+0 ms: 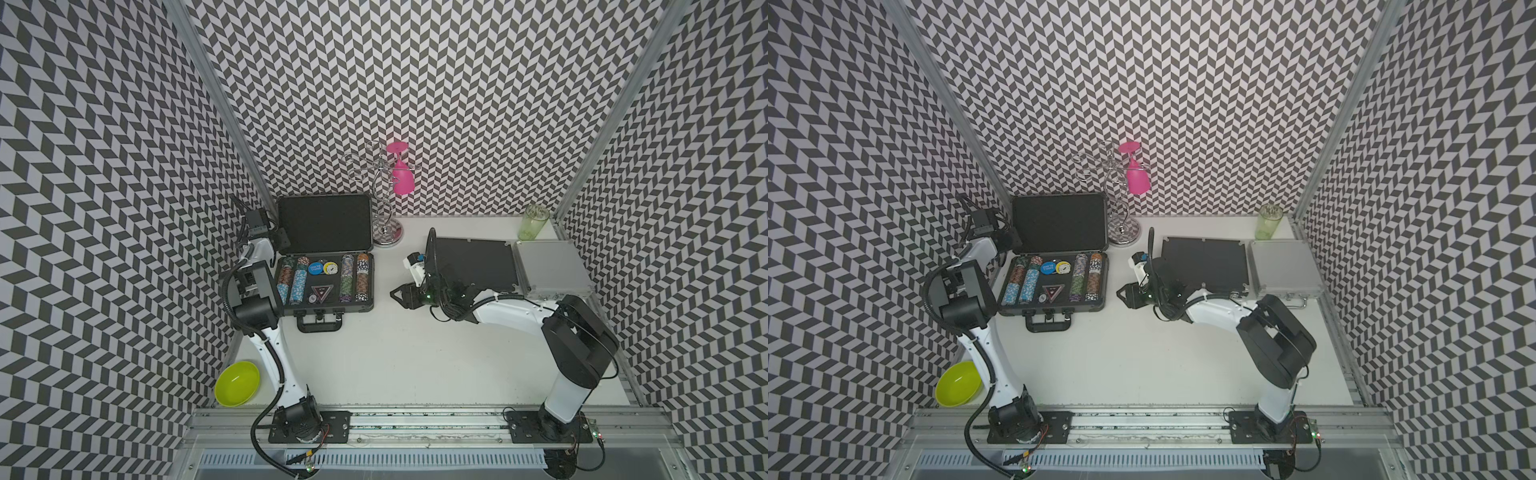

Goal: Close the poker set cases
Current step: Move the poker set case to the center of the board.

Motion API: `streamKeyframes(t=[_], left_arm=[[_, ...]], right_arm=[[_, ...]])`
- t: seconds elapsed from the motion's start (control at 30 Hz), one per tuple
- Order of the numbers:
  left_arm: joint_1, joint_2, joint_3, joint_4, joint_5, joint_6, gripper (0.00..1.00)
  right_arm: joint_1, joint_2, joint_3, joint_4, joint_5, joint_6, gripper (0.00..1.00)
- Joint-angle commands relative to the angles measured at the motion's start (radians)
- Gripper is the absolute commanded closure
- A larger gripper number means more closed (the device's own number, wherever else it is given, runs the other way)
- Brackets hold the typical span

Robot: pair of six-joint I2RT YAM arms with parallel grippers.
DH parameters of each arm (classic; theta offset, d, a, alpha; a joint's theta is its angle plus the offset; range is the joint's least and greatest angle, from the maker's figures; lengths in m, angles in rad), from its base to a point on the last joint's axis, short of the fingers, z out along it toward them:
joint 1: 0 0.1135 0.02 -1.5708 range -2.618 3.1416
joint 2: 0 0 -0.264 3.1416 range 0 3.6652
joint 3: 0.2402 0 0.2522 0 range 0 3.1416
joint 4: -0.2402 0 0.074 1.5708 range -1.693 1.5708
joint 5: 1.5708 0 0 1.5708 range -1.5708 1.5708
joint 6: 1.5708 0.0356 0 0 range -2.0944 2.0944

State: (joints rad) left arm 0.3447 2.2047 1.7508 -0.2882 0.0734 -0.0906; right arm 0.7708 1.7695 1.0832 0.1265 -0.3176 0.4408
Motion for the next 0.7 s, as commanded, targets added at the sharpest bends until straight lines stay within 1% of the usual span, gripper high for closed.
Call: streamKeyframes(t=[0.0,0.03,0.07,0.2,0.3,0.5,0.67], left_arm=[[-0.007,0.025,0.037,0.034,0.018,0.017,0.59],[-0.007,0.029,0.04,0.03,0.02,0.017,0.64],[-0.007,0.03,0.037,0.03,0.02,0.017,0.67],[0.0,0.012,0.008,0.043,0.004,0.018,0.76],[0.013,-0.016,-0.03,0.061,0.004,-0.015,0.82],[0.015,-0.128,-0.195,0.12,-0.057,-0.076,0.88],[0.023,-0.193,-0.263,0.144,-0.082,-0.067,0.9]], right_arm=[[0.01,-0.012,-0.006,0.05,-0.023,-0.008,0.52],[0.01,-0.009,-0.004,0.047,-0.022,-0.009,0.52],[0.01,-0.006,-0.001,0.044,-0.021,-0.01,0.52],[0.013,-0.006,0.002,0.039,-0.02,-0.01,0.52],[0.015,-0.007,0.003,0.034,-0.016,-0.012,0.52],[0.015,0.004,0.009,0.022,-0.001,-0.019,0.52],[0.015,0.006,0.001,0.02,-0.008,-0.016,0.52]])
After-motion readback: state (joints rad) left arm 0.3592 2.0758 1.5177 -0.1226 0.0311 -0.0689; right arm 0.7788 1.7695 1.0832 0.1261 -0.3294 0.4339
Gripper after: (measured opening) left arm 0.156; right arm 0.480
